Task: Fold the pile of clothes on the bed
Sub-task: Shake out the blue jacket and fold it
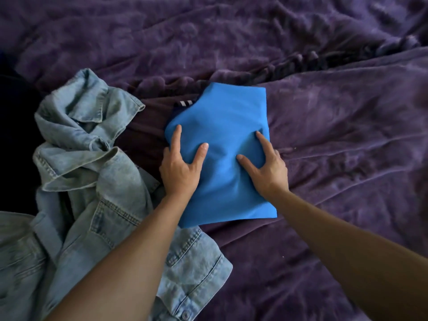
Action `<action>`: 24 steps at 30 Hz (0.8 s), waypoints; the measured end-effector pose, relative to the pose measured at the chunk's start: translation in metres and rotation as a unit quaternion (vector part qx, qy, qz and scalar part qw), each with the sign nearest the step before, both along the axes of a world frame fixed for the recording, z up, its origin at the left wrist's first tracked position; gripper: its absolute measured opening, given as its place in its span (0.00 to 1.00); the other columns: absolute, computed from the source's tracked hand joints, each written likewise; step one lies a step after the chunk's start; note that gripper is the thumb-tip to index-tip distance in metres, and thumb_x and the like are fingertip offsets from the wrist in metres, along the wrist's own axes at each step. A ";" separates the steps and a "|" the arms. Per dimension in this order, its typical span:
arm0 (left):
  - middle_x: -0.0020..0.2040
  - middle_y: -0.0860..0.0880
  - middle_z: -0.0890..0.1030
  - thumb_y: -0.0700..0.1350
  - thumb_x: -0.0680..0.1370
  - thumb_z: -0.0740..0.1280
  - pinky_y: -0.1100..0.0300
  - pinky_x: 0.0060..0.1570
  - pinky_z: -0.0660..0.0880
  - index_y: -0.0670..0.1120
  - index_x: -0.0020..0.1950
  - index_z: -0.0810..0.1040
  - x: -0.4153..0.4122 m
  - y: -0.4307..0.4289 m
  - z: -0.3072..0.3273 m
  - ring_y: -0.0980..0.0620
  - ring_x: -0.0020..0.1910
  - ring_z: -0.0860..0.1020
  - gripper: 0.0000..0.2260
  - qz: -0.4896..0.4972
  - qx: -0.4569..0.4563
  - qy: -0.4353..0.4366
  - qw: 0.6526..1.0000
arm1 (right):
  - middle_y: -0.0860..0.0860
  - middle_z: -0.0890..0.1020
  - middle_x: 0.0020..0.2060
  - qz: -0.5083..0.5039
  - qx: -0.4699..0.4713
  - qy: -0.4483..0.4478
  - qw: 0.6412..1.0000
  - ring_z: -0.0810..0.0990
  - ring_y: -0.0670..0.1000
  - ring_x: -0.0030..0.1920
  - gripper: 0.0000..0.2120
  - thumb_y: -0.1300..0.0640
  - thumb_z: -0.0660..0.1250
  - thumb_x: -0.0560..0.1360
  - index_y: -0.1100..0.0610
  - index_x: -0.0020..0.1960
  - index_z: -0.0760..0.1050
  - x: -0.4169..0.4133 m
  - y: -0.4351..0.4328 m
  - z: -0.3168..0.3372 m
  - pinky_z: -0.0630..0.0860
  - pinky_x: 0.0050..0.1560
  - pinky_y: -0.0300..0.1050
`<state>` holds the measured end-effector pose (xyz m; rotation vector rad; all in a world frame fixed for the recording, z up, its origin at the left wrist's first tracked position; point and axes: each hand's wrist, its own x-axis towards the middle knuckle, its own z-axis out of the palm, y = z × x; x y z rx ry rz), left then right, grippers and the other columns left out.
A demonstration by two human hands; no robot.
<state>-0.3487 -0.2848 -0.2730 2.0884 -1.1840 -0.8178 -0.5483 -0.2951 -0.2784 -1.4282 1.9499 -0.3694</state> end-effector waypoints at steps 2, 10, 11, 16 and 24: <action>0.64 0.43 0.76 0.57 0.73 0.70 0.54 0.61 0.68 0.51 0.73 0.68 -0.011 0.004 0.020 0.43 0.62 0.74 0.30 0.000 -0.014 0.018 1.000 | 0.48 0.74 0.62 -0.003 -0.024 -0.006 1.000 0.76 0.56 0.60 0.35 0.29 0.64 0.68 0.30 0.71 0.54 -0.016 0.008 0.020 0.70 0.56 0.49; 0.64 0.46 0.77 0.53 0.73 0.72 0.62 0.60 0.66 0.47 0.69 0.72 -0.124 0.041 0.103 0.47 0.64 0.74 0.26 -0.045 -0.016 0.069 0.996 | 0.42 0.74 0.60 -0.042 -0.047 -0.001 0.998 0.75 0.49 0.59 0.34 0.32 0.66 0.69 0.33 0.72 0.57 -0.136 0.072 0.108 0.72 0.57 0.44; 0.65 0.46 0.76 0.53 0.74 0.72 0.63 0.60 0.65 0.47 0.69 0.72 -0.144 0.044 0.112 0.48 0.64 0.74 0.26 -0.052 -0.017 0.076 0.996 | 0.41 0.74 0.59 -0.048 -0.055 -0.001 0.997 0.76 0.48 0.58 0.34 0.32 0.66 0.69 0.33 0.71 0.58 -0.156 0.079 0.118 0.71 0.57 0.43; 0.68 0.50 0.74 0.53 0.74 0.71 0.64 0.64 0.64 0.47 0.70 0.71 -0.250 0.051 0.159 0.53 0.67 0.71 0.26 -0.076 -0.053 0.111 0.989 | 0.38 0.73 0.55 -0.081 -0.101 0.004 0.992 0.75 0.44 0.56 0.34 0.33 0.67 0.69 0.32 0.71 0.58 -0.260 0.096 0.167 0.71 0.59 0.43; 0.70 0.54 0.71 0.54 0.75 0.69 0.66 0.63 0.62 0.50 0.71 0.69 -0.437 0.059 0.207 0.58 0.68 0.68 0.25 -0.072 -0.078 0.129 0.986 | 0.43 0.74 0.64 -0.076 -0.128 -0.002 0.989 0.74 0.47 0.62 0.33 0.35 0.69 0.70 0.32 0.71 0.58 -0.449 0.101 0.211 0.70 0.62 0.43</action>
